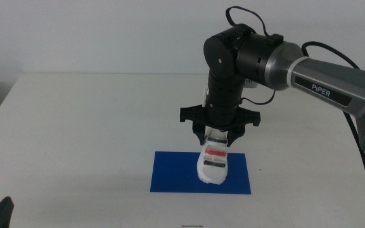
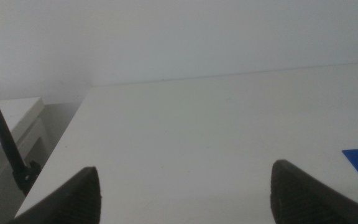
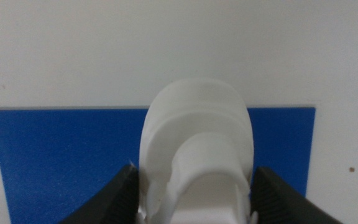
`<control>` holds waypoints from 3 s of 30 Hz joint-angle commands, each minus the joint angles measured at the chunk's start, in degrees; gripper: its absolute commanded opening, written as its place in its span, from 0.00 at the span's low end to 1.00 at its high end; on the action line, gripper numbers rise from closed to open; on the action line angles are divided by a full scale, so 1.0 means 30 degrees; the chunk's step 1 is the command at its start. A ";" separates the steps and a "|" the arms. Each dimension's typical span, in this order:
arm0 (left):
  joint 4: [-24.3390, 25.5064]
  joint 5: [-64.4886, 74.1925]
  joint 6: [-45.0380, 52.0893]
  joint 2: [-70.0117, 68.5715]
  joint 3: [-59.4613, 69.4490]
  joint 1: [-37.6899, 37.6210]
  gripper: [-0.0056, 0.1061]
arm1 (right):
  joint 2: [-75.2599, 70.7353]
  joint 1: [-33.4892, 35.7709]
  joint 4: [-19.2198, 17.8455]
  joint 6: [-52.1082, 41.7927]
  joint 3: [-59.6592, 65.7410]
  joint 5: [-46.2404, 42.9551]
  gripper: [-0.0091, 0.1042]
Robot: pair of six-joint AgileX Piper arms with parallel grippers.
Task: Use one arm to grab the shoe from the table and place it on the mat.
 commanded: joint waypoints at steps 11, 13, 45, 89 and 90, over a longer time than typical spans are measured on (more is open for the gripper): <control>-0.0164 -0.1587 -0.0282 -0.0369 -0.0064 -0.0088 0.89 | -0.1215 -0.0031 -0.1972 -0.0020 -0.0639 0.1451 0.10; -0.0164 -0.1587 -0.0282 -0.0369 -0.0064 -0.0088 0.89 | -0.1215 -0.0031 -0.1936 0.0071 -0.0639 0.1494 0.10; -0.0164 -0.1587 -0.0282 -0.0369 -0.0064 -0.0088 0.89 | -0.1188 0.0264 0.2272 2.7853 -0.0639 0.1542 0.10; -0.0164 -0.1587 -0.0282 -0.0369 -0.0064 -0.0088 0.89 | -0.0205 0.0199 0.0205 2.7801 -0.0326 0.1564 0.07; -0.0164 -0.1587 -0.0282 -0.0369 -0.0064 -0.0088 0.89 | -0.0071 0.0199 0.0230 2.7801 -0.0326 0.1564 0.07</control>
